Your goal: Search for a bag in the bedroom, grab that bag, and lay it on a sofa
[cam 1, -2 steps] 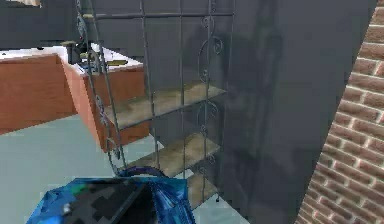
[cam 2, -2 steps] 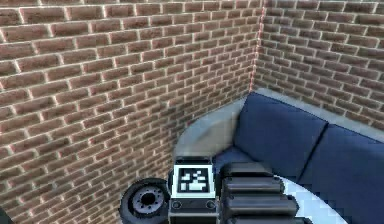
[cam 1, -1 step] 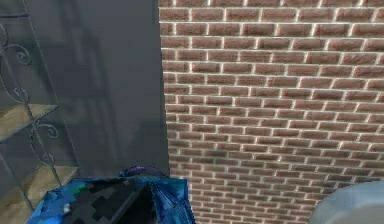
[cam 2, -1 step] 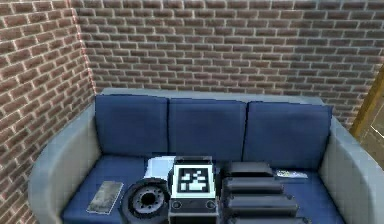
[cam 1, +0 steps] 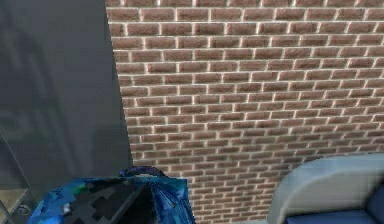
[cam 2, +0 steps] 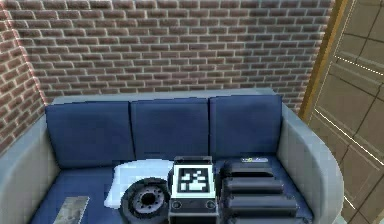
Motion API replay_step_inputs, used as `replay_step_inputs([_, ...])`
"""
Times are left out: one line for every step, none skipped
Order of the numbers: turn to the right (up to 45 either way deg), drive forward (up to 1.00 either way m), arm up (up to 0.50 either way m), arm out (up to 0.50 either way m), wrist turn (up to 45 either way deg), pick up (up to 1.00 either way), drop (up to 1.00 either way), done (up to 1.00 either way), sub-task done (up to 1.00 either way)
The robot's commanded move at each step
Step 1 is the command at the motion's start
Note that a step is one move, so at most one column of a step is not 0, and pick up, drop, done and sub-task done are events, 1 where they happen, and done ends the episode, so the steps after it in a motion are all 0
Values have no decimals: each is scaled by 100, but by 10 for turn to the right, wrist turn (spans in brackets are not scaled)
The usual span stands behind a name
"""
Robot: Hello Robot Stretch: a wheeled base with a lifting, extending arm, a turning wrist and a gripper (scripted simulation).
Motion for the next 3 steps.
replay_step_inputs([0, 0, 0, 48, 0, 0, 0, 0, 0])
replay_step_inputs([0, 0, 0, 0, 450, 0, 0, 0, 0])
replay_step_inputs([0, 0, 0, 0, 450, 0, 0, 0, 0])
